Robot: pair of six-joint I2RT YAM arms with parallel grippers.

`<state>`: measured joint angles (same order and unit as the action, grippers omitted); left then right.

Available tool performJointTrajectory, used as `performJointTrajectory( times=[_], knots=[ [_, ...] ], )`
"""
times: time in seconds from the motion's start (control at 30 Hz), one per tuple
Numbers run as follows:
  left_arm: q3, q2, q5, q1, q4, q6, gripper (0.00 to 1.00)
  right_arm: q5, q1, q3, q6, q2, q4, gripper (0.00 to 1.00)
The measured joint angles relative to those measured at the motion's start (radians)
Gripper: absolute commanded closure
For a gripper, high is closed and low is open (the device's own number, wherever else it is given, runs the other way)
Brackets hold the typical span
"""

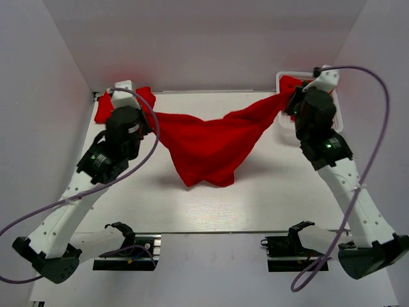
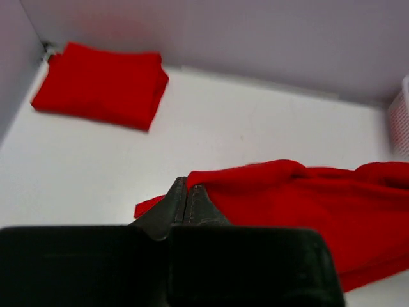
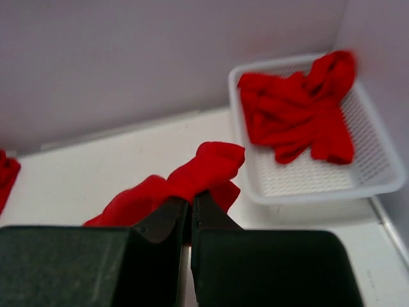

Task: Fold and stack the t-shirts
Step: Flatten out the tshirt

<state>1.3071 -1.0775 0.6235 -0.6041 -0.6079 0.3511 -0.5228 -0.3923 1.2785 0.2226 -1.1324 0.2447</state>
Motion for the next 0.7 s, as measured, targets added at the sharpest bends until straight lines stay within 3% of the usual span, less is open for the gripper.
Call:
performJointTrajectory(
  times=[0.33, 0.7],
  knots=[
    [0.249, 0.197, 0.000, 0.000, 0.079, -0.206, 1.00, -0.158, 0.004, 0.285, -0.114, 0.160, 0.054, 1.00],
    [0.563, 0.259, -0.225, 0.006, 0.102, -0.305, 1.00, -0.084, 0.004, 0.584, -0.189, 0.278, 0.087, 1.00]
  ],
)
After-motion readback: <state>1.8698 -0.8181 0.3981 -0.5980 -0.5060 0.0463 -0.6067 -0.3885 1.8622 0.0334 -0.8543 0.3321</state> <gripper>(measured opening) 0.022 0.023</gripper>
